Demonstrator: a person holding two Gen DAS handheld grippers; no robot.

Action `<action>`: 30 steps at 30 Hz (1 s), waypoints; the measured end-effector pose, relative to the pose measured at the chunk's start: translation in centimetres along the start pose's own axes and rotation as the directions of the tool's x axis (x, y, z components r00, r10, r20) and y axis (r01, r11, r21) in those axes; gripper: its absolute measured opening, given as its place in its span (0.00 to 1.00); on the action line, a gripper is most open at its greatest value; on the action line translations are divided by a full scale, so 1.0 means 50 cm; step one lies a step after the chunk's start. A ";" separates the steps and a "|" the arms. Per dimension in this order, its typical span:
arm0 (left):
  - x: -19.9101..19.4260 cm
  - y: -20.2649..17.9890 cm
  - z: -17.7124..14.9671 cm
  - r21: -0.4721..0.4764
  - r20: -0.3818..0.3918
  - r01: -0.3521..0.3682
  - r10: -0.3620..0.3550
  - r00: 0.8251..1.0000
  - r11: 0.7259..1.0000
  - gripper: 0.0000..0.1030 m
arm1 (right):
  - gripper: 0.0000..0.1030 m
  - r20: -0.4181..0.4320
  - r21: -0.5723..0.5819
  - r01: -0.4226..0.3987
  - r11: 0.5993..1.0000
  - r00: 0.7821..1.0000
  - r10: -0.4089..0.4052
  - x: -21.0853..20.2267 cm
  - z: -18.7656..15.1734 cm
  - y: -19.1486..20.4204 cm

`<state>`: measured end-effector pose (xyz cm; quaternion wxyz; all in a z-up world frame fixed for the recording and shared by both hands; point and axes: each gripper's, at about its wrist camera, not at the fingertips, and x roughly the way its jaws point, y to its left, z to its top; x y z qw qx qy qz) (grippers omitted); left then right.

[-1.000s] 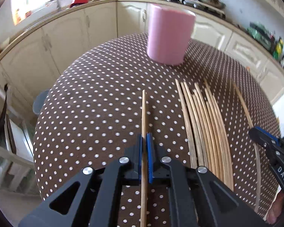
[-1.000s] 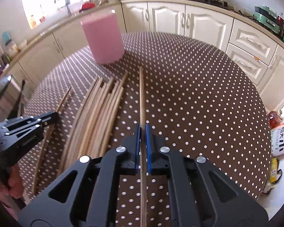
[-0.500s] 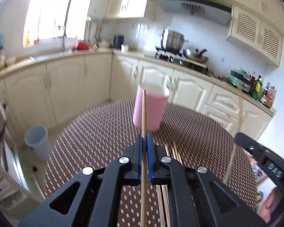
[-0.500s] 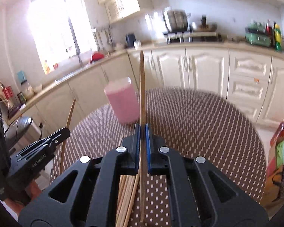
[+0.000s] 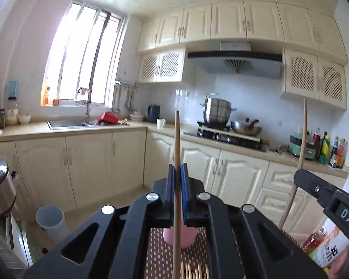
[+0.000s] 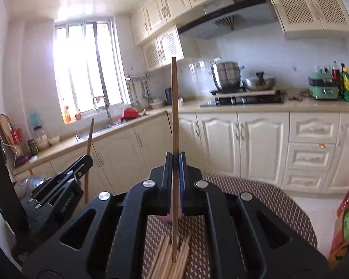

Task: Organize utensils
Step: 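Lift the chopstick upright with the right gripper and carry it over the pink cup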

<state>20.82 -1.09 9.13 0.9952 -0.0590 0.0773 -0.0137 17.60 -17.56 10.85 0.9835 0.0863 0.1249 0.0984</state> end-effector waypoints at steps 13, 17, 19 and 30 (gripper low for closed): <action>0.172 -0.033 0.099 -0.013 0.071 0.032 -0.031 0.997 0.999 0.06 | 0.05 0.076 -0.036 -0.051 0.998 0.996 0.054 0.141 0.090 0.047; 0.242 -0.021 0.100 -0.075 0.055 0.082 -0.078 0.995 0.994 0.06 | 0.06 0.065 0.003 -0.063 0.998 0.996 0.063 0.224 0.103 0.026; 0.279 -0.009 0.093 -0.105 0.036 0.091 -0.088 0.995 0.990 0.06 | 0.06 0.041 0.029 -0.079 0.996 0.996 0.078 0.259 0.102 0.013; 0.392 0.007 0.022 -0.098 -0.009 0.067 -0.068 0.998 0.993 0.06 | 0.06 -0.071 0.079 -0.080 0.994 0.994 0.086 0.378 0.063 -0.016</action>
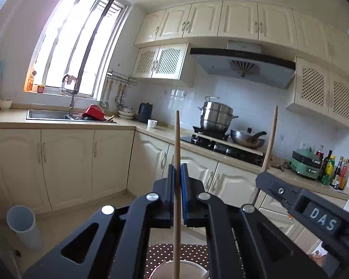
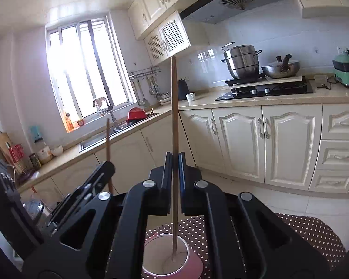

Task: Organize utensils
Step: 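Lift the chopstick upright with the right gripper and carry it over the pink cup, then lower the chopstick into the pink cup and open the right gripper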

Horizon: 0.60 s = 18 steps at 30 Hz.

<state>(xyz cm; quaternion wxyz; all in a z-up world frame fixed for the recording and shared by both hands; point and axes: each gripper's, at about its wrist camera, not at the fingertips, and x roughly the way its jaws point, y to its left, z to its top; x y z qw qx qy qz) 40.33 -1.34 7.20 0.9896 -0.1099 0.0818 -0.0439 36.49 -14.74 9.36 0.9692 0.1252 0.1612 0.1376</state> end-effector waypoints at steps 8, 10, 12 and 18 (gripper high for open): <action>-0.032 0.019 -0.010 -0.076 0.151 0.059 -0.047 0.987 0.995 0.06 | 0.06 -0.068 -0.032 0.025 0.999 0.997 -0.027 0.041 -0.023 0.000; -0.052 0.020 -0.009 -0.076 0.213 0.081 -0.064 0.975 0.994 0.06 | 0.06 -0.072 -0.034 0.041 0.999 0.996 -0.044 0.047 -0.027 -0.004; -0.061 0.010 -0.013 -0.056 0.244 0.072 -0.056 0.968 0.996 0.06 | 0.06 -0.087 -0.035 0.034 0.999 0.996 -0.037 0.055 -0.033 -0.003; -0.020 0.019 -0.032 -0.059 0.229 0.044 -0.030 0.973 0.997 0.06 | 0.06 -0.135 -0.025 0.051 0.998 0.989 -0.054 0.084 -0.048 -0.008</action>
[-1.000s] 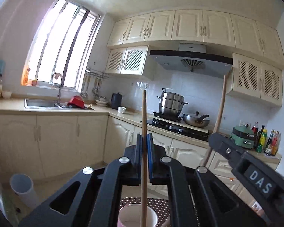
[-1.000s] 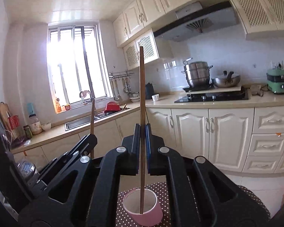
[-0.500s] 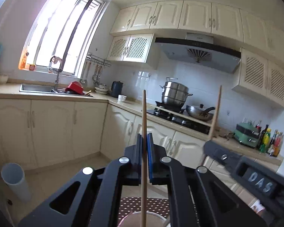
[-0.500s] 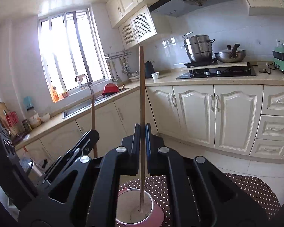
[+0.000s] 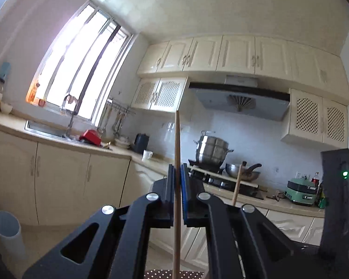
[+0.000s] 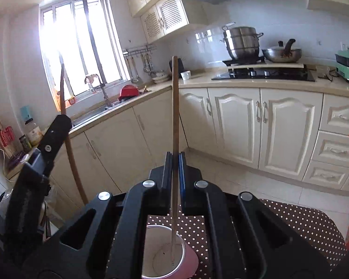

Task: Organize utensils
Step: 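Lower the chopstick into the pink cup and open the right gripper, then move the open right gripper back over the chopstick pile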

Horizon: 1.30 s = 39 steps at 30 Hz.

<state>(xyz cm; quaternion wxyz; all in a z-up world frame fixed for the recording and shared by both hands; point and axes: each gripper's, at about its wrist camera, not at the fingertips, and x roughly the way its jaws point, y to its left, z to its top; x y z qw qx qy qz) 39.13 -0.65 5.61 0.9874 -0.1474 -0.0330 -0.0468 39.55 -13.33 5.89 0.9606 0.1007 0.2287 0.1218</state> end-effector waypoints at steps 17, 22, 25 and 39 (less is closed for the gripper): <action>0.057 0.008 -0.074 0.073 -0.123 -0.022 0.031 0.992 0.997 0.06 | 0.09 -0.182 -0.159 0.012 0.987 0.982 -0.041 0.033 -0.004 0.015; 0.057 0.005 -0.087 0.108 -0.140 -0.071 0.086 0.986 0.992 0.06 | 0.41 -0.202 -0.159 0.019 0.987 0.978 -0.051 0.035 0.000 0.004; 0.058 0.019 -0.082 0.097 -0.154 -0.101 0.115 0.981 0.990 0.13 | 0.64 -0.160 -0.153 0.063 0.986 0.983 -0.087 0.023 0.008 -0.010; 0.050 -0.020 -0.086 0.212 -0.159 -0.093 0.128 0.979 0.973 0.36 | 0.65 -0.160 -0.125 0.041 0.991 0.985 -0.061 0.002 0.022 -0.017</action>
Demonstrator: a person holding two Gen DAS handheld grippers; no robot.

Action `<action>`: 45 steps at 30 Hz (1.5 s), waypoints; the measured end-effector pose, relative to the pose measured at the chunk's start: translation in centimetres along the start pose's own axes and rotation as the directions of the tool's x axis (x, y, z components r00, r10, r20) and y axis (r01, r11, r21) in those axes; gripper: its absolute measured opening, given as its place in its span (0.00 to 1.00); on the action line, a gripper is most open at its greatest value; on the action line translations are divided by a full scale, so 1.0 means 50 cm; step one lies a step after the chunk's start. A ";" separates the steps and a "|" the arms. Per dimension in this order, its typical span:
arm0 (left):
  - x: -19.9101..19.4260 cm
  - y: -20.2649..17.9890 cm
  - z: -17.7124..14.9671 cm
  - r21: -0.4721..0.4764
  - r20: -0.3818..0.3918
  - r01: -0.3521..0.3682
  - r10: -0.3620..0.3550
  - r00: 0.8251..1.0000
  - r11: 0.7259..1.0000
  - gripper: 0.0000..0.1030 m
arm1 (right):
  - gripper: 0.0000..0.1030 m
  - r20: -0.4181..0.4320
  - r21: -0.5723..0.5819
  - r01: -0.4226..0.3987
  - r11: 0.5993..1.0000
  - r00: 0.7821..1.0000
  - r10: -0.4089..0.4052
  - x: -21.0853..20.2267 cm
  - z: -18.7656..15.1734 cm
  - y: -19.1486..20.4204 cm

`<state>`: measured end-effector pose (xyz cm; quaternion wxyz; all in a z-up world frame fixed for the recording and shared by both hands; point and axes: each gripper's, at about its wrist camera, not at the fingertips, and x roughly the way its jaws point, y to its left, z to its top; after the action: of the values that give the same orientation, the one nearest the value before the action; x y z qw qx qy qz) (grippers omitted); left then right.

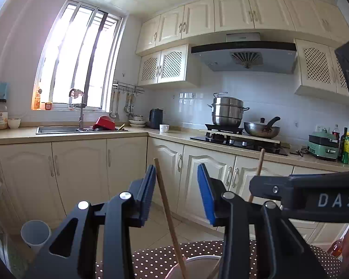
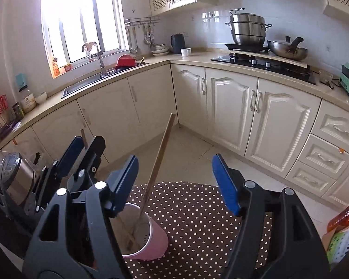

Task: Organize utensils
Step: 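Move the open right gripper back over the chopstick pile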

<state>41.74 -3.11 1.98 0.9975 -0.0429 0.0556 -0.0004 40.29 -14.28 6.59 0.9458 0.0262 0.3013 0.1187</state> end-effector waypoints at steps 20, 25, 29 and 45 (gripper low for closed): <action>-0.184 0.005 0.080 -0.034 0.016 0.029 -0.028 0.999 0.999 0.36 | 0.67 0.163 0.030 0.124 0.992 0.978 -0.128 -0.210 -0.037 0.028; -0.280 0.037 0.069 -0.059 0.016 0.018 -0.017 1.000 0.998 0.36 | 0.71 0.127 0.033 0.095 0.995 0.987 -0.098 -0.287 -0.080 0.044; -0.360 0.048 0.055 -0.007 0.000 -0.004 0.004 1.000 1.000 0.36 | 0.71 0.068 0.023 0.115 0.993 0.991 -0.116 -0.330 -0.121 0.056; -0.563 0.060 -0.035 0.132 -0.219 0.046 -0.016 0.976 0.990 0.36 | 0.72 -0.144 -0.041 0.207 0.977 0.967 -0.211 -0.436 -0.291 0.079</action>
<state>13.58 -0.12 3.12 0.9859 0.0245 0.1636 -0.0244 13.87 -16.00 7.47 0.9283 -0.0268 0.3702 0.0237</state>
